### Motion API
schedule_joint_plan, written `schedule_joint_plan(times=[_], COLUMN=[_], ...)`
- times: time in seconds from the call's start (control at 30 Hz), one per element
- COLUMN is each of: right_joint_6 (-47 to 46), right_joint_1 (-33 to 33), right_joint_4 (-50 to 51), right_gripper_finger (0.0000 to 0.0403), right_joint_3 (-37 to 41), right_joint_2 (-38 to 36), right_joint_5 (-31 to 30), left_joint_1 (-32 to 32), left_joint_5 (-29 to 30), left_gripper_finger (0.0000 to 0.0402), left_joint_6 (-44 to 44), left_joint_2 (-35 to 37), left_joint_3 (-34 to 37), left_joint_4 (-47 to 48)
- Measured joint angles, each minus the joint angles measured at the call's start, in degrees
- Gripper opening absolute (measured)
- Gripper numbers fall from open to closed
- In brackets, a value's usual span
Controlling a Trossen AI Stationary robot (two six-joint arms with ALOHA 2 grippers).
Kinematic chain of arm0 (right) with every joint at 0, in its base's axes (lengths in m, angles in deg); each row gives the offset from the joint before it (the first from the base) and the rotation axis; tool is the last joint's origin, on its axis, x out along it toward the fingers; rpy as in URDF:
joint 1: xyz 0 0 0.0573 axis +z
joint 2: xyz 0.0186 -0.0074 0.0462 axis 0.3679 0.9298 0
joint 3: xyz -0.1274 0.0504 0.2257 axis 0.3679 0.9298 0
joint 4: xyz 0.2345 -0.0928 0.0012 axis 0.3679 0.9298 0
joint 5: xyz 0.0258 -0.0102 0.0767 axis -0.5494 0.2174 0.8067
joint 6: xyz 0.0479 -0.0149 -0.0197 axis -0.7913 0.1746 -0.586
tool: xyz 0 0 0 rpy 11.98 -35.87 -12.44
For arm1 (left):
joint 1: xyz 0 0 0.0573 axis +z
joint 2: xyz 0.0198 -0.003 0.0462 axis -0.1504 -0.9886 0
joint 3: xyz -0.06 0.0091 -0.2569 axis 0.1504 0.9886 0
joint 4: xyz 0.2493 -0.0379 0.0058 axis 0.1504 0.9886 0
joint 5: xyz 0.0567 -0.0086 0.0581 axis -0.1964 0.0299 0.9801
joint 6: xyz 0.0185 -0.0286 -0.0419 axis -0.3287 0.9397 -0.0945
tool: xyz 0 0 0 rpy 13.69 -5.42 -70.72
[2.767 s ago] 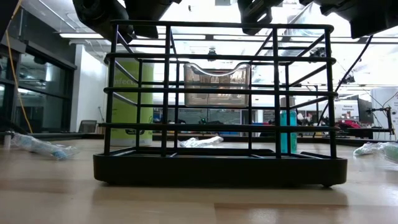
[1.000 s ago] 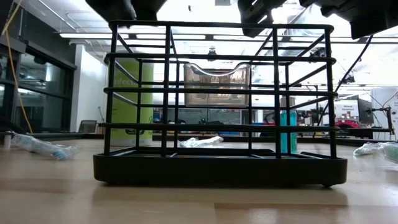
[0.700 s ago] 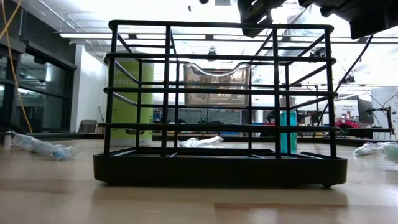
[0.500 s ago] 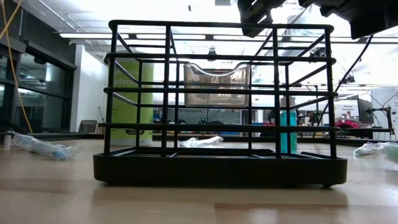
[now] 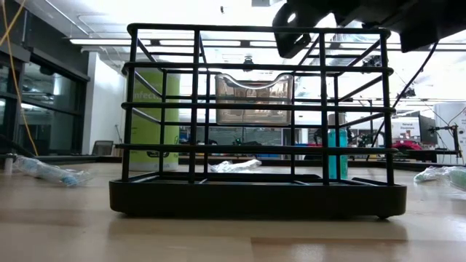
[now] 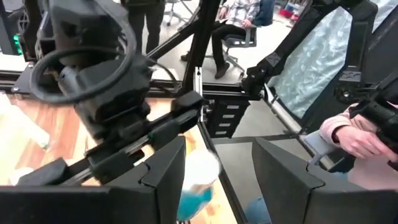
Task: Pick & Place toothbrushing station
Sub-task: Put the bottom mouthwash into the mesh organizer
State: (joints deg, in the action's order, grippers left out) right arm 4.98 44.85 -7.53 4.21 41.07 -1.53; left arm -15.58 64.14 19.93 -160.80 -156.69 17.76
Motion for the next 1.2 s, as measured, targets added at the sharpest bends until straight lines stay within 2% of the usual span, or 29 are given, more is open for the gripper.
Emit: schedule_joint_plan(times=[0.1,0.4,0.7,0.93,1.2], right_joint_6=[0.0,0.07,0.13,0.04,0.15], right_joint_1=[-0.49,-1.59,-2.75,-2.79,-2.79], right_joint_4=[-0.03,0.43,2.09,2.64,2.66], right_gripper_finger=[0.0081,0.0078,0.0078,0.0082,0.008], right_joint_3=[0.0,0.0,0.0,0.0,0.0], right_joint_2=[0.0,0.0,0.0,0.0,0.0], right_joint_5=[0.0,-0.14,-0.41,-0.41,-0.41], left_joint_1=[-0.37,0.13,0.37,1.64,1.23], left_joint_5=[2.2,2.31,2.89,8.28,11.5], left_gripper_finger=[0.0179,0.0179,0.0179,0.0179,0.0179], left_joint_6=[0.99,7.98,9.0,9.2,9.19], left_joint_2=[0.01,-0.04,-0.04,-0.04,-0.04], left_joint_3=[-1.07,-1.45,-1.43,-2.33,-11.43], left_joint_4=[2.41,5.15,6.16,12.83,27.4])
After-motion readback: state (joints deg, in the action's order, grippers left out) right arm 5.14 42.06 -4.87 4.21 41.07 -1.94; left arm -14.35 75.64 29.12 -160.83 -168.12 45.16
